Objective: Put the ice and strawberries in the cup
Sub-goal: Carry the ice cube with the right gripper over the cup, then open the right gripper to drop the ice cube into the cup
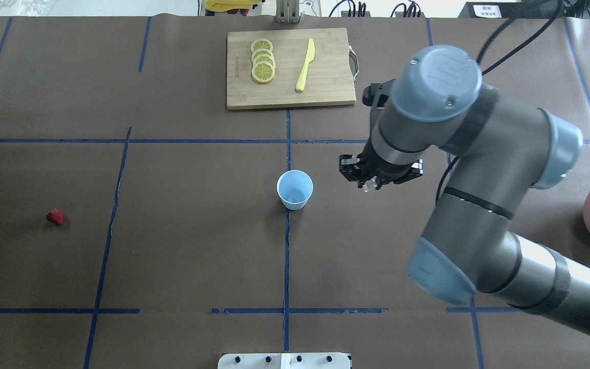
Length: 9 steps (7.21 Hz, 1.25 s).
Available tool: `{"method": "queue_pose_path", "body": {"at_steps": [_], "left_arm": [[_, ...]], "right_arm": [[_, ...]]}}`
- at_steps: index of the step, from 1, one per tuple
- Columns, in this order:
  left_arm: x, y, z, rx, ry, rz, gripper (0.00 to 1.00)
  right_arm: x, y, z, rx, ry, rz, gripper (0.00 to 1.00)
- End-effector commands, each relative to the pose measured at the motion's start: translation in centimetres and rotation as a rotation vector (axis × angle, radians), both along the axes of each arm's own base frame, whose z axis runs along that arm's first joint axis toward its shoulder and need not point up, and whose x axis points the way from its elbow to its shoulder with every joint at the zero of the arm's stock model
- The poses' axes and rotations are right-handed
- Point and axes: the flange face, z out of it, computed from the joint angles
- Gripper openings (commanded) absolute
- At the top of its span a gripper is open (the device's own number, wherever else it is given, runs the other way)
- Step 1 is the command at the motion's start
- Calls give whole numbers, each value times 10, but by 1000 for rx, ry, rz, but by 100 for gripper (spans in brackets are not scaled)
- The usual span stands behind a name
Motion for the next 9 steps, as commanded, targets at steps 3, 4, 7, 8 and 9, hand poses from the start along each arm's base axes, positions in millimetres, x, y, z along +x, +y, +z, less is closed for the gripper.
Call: {"method": "queue_pose_path", "body": {"at_steps": [3, 4, 7, 8, 9], "left_arm": [[0, 0, 1, -2, 0, 1, 100], [0, 0, 1, -2, 0, 1, 100], [0, 0, 1, -2, 0, 1, 100], [0, 0, 1, -2, 0, 1, 100], [0, 0, 1, -4, 0, 1, 100]], "right_arm": [[-119, -24, -41, -3, 7, 84, 0], [-122, -24, -39, -5, 13, 82, 0], [-130, -18, -36, 5, 26, 80, 15], [-139, -9, -33, 37, 45, 88, 79], [-142, -6, -33, 54, 53, 92, 93]]}}
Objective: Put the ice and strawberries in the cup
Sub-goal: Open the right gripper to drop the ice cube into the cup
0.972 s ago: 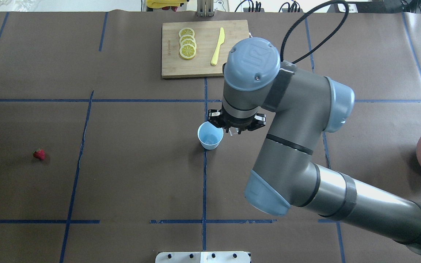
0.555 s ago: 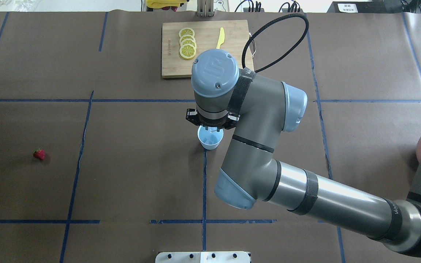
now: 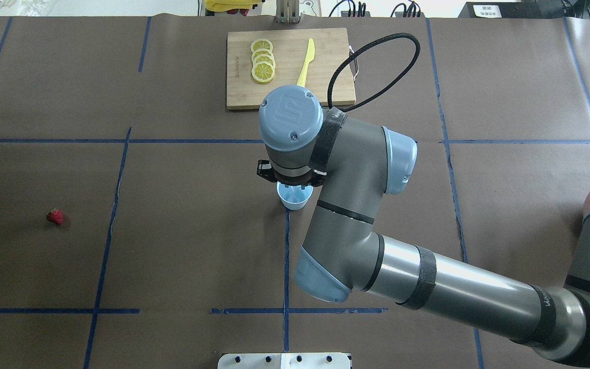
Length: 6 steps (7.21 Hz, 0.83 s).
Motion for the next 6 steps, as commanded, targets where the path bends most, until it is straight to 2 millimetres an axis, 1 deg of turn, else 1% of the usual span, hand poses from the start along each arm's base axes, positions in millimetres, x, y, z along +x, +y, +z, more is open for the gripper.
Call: {"method": "queue_pose_path", "body": {"at_steps": [1, 2, 3, 4, 5, 6], "left_arm": [[0, 0, 2, -4, 0, 0, 100], [0, 0, 2, -4, 0, 0, 100], [0, 0, 3, -6, 0, 0, 100], [0, 0, 3, -7, 0, 0, 100], [0, 0, 3, -6, 0, 0, 100], [0, 0, 3, -6, 0, 0, 100]], "right_arm": [[-6, 7, 0, 26, 11, 2, 94], [-4, 7, -2, 30, 8, -2, 95], [4, 3, -5, 36, -1, -3, 97], [28, -13, 0, 41, -8, -37, 97], [70, -24, 24, 69, -9, -89, 97], [118, -25, 60, 138, 6, -156, 97]]}}
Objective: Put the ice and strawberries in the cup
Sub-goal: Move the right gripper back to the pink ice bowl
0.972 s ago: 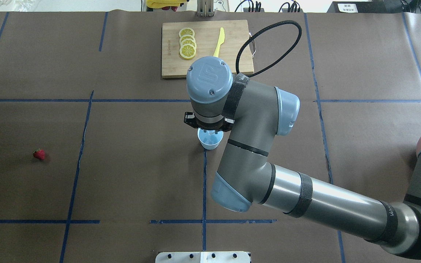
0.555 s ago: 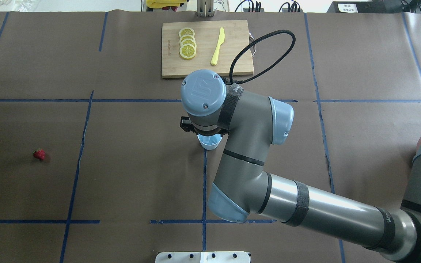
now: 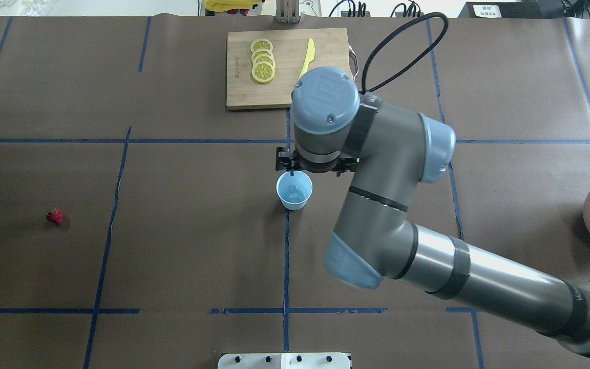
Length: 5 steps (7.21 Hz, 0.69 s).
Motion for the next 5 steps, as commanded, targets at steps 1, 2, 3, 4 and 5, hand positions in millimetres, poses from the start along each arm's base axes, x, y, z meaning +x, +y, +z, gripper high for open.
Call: {"method": "queue_pose_path", "body": {"at_steps": [1, 2, 3, 4, 5], "left_arm": [[0, 0, 1, -3, 0, 0, 100], [0, 0, 1, -3, 0, 0, 100], [0, 0, 1, -3, 0, 0, 100], [0, 0, 1, -4, 0, 0, 100], [0, 0, 1, -3, 0, 0, 100]], "right_arm": [[113, -4, 55, 176, 9, -158, 97], [169, -3, 90, 172, -5, -210, 97], [224, 5, 130, 238, 20, -257, 97], [281, 2, 179, 262, 21, -302, 97], [339, 1, 226, 302, 26, -351, 97]]}}
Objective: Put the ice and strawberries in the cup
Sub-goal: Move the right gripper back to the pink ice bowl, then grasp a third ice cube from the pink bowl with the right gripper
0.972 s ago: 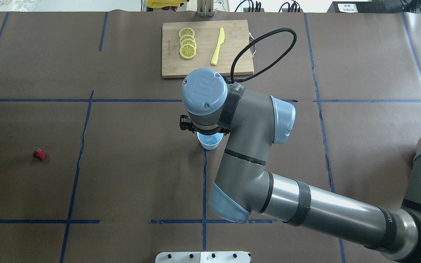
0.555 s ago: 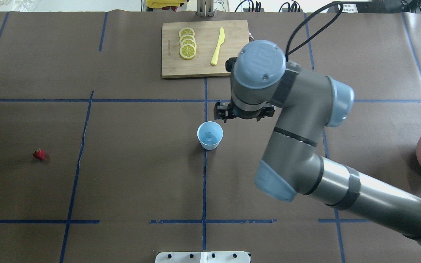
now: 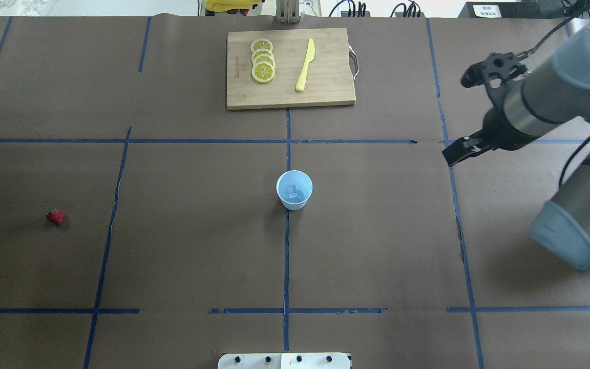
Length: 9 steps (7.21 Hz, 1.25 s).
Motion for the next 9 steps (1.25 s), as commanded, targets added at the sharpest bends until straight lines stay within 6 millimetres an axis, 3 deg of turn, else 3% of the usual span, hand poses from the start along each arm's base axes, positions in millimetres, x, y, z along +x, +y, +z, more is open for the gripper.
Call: {"method": "queue_pose_path", "body": {"at_steps": [1, 2, 3, 5, 8, 9], "left_arm": [[0, 0, 0, 1, 0, 0, 100], [0, 0, 0, 1, 0, 0, 100], [0, 0, -1, 2, 0, 0, 100], [0, 0, -1, 4, 0, 0, 100], [0, 0, -3, 8, 0, 0, 100], [0, -1, -5, 11, -1, 0, 100]], "right_arm": [[114, 15, 96, 60, 23, -110, 97], [142, 27, 126, 76, 56, -154, 97], [157, 38, 155, 86, 75, -186, 97], [172, 51, 235, 160, 54, -179, 97], [192, 81, 317, 79, 69, -165, 90], [192, 83, 328, 54, 75, -162, 88]]}}
